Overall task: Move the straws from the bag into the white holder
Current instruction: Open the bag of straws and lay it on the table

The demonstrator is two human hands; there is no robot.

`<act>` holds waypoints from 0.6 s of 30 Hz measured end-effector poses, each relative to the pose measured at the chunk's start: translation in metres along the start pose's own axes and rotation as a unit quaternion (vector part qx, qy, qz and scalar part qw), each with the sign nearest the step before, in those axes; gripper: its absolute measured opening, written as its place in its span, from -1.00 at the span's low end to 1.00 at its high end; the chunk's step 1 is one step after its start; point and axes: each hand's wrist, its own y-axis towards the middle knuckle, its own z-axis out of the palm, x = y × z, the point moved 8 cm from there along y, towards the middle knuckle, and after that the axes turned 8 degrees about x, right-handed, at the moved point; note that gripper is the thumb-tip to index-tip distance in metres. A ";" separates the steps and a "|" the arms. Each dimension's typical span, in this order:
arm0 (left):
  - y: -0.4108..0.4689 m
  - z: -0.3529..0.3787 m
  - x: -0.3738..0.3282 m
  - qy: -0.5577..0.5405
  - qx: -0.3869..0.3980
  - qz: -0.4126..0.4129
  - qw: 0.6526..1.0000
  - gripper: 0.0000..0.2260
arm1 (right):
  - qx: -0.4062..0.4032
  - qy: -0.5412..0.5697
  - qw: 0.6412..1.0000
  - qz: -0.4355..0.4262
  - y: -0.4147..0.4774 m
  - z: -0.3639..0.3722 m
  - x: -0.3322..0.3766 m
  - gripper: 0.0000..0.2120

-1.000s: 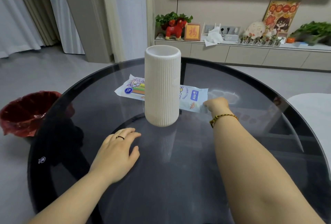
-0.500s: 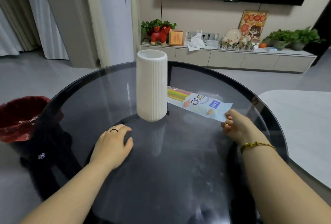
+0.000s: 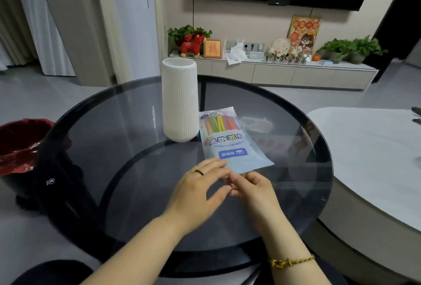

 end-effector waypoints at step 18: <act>-0.010 -0.012 0.055 -0.084 -0.151 -0.128 0.977 -0.84 | 0.048 -0.225 0.967 -0.109 0.018 0.032 0.001 -0.65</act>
